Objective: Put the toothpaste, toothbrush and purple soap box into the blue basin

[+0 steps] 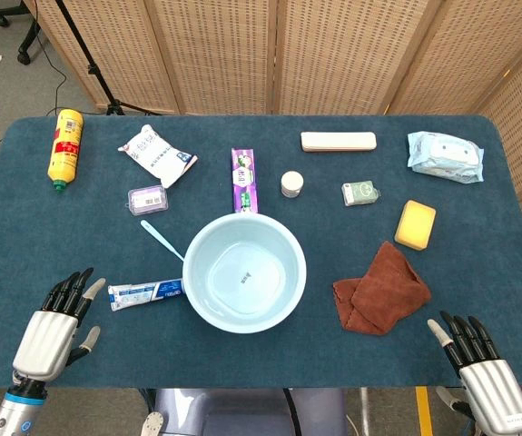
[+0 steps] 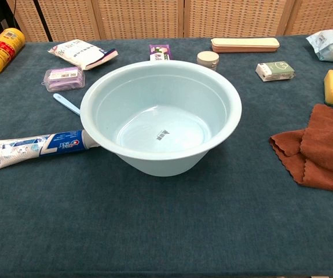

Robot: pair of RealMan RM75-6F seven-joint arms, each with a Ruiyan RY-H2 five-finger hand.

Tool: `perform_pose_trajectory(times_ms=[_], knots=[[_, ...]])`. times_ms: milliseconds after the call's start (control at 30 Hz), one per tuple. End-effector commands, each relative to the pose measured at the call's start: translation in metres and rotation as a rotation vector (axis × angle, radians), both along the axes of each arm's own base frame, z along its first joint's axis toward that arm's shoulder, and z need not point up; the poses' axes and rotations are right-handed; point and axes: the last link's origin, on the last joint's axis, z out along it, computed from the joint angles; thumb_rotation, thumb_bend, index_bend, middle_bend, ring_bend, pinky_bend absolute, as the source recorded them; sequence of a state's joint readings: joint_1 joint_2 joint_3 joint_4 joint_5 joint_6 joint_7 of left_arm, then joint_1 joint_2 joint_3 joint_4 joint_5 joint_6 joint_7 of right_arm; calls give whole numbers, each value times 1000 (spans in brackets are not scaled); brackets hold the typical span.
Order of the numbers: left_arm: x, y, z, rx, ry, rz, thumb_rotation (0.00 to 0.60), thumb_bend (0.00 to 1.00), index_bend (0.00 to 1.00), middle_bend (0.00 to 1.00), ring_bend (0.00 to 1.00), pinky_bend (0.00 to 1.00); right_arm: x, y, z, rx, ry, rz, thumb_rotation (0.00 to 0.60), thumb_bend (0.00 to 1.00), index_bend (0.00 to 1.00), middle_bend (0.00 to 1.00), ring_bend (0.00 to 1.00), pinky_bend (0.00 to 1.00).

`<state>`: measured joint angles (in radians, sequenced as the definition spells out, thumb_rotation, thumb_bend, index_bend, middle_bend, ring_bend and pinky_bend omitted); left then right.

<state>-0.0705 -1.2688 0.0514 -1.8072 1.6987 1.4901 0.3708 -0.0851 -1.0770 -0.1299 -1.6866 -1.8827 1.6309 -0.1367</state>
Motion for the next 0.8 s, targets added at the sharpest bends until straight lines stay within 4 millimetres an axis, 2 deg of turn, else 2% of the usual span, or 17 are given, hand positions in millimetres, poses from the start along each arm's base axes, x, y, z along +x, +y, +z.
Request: perform_pose_trajectory(times_ms=[33, 800], knots=[[0, -1, 1, -2, 2, -1, 600, 358, 0, 0, 0, 157, 0, 0, 0, -1, 0, 1, 600, 131, 0, 0, 0, 0], [2, -4, 8, -30, 18, 0, 600, 335, 0, 0, 0, 129, 2, 4, 0, 6, 12, 10, 600, 131, 0, 0, 0, 0]])
